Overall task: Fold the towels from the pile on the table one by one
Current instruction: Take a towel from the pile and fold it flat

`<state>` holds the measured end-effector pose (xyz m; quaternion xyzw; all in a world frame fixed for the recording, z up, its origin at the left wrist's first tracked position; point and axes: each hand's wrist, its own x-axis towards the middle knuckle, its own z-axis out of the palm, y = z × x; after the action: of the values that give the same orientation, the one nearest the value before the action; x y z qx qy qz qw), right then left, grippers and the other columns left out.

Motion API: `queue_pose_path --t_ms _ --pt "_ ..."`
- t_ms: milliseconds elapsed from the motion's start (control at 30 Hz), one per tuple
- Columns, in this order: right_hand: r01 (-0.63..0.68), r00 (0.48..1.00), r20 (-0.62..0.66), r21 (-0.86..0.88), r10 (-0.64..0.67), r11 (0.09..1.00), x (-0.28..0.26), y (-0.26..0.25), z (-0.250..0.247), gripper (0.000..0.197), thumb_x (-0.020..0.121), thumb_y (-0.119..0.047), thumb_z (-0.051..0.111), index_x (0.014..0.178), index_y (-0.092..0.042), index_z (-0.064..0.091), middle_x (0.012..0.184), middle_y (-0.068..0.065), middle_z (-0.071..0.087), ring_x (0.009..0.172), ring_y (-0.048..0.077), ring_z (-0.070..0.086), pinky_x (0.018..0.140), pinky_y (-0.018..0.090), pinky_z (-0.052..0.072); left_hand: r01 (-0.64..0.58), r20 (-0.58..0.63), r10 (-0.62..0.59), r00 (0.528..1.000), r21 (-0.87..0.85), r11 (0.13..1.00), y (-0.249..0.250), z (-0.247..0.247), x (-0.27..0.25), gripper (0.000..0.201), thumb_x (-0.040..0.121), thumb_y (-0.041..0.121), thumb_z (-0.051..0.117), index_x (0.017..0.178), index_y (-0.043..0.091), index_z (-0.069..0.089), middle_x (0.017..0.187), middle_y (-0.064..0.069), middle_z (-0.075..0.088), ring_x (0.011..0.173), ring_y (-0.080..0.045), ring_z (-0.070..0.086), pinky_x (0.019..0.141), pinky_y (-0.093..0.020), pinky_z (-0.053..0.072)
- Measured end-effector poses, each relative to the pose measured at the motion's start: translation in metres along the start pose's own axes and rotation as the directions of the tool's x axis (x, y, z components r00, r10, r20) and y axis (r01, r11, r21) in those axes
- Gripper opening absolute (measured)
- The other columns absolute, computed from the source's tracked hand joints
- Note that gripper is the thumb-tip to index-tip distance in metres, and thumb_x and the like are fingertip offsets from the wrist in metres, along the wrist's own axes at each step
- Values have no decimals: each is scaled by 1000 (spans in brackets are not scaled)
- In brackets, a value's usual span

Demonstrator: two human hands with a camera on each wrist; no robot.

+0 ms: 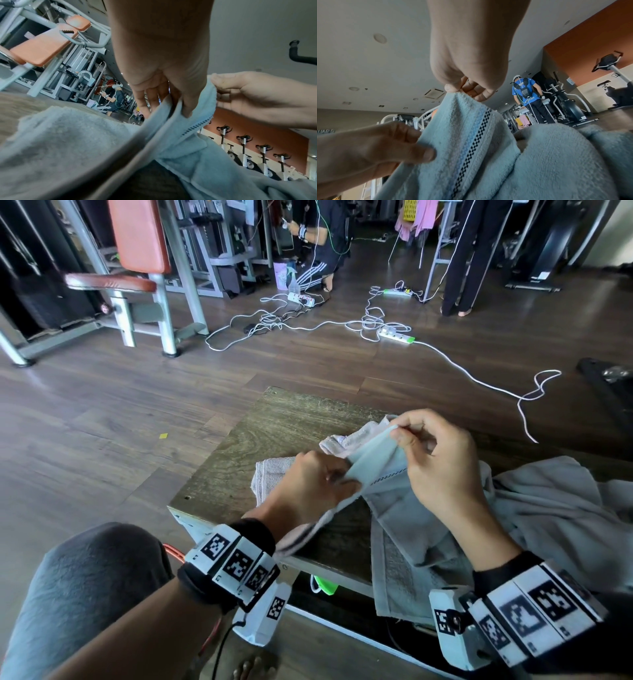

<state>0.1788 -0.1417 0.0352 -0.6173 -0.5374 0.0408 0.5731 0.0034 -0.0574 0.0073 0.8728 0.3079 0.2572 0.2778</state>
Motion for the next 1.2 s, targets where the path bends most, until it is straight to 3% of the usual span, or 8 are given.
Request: queue_pose_path --t_ms 167,233,333,467,700,867,1133,1200 --pt "-35 987 -153 19 38 999 15 3 -15 9 91 -6 64 93 -14 68 80 -16 65 70 -6 61 68 11 45 62 13 -66 998 215 975 -13 -54 -8 9 84 18 70 79 15 76 70 6 67 60 -10 60 60 -22 47" --pt "-54 976 -207 40 61 998 22 6 -20 11 92 -7 63 94 -17 66 79 -18 63 67 -11 59 68 7 42 78 -12 -78 997 273 959 -20 -82 -12 14 82 22 70 88 12 79 75 0 73 64 -15 65 62 -25 52" --pt "-88 961 -254 83 107 993 27 9 -26 11 94 -7 60 98 -15 66 81 -12 64 67 -15 58 68 5 42 93 -2 -99 995 373 923 -24 -121 -17 16 82 22 74 85 6 78 72 -9 71 62 -17 60 56 -9 41" --pt "-119 946 -291 99 144 988 28 11 -30 12 95 -12 60 104 -11 68 81 -13 63 65 -15 58 67 5 43 185 -10 -190 982 297 937 -20 -157 -22 10 83 18 77 83 8 78 72 -8 72 64 -3 58 57 -6 41" --pt "-112 938 -312 139 151 984 22 2 -42 14 96 -16 61 107 -10 68 85 -6 65 70 -3 59 74 22 49 178 -29 -175 984 170 969 -13 -179 -34 13 84 26 75 91 15 80 86 -9 76 75 -8 59 75 -34 53" --pt "-118 944 -291 142 155 983 15 -3 -49 14 96 -16 61 107 -10 68 81 -10 63 68 0 57 71 23 48 110 -58 -103 993 141 984 -4 -184 -48 13 86 12 74 97 11 79 93 8 75 84 4 65 77 -13 52" --pt "-105 967 -218 128 131 986 20 -26 -63 9 96 -16 61 104 -18 67 89 -9 68 81 10 63 78 24 52 66 -213 -48 976 80 995 19 -209 -58 4 81 17 79 85 16 80 78 19 74 70 12 62 77 -7 44" --pt "-89 975 -195 105 108 990 39 -40 -65 10 96 -13 61 101 -20 66 89 -9 67 75 1 61 77 22 50 38 -257 -11 966 101 994 28 -226 -50 3 82 14 77 84 12 78 69 23 71 62 11 60 68 -6 44"
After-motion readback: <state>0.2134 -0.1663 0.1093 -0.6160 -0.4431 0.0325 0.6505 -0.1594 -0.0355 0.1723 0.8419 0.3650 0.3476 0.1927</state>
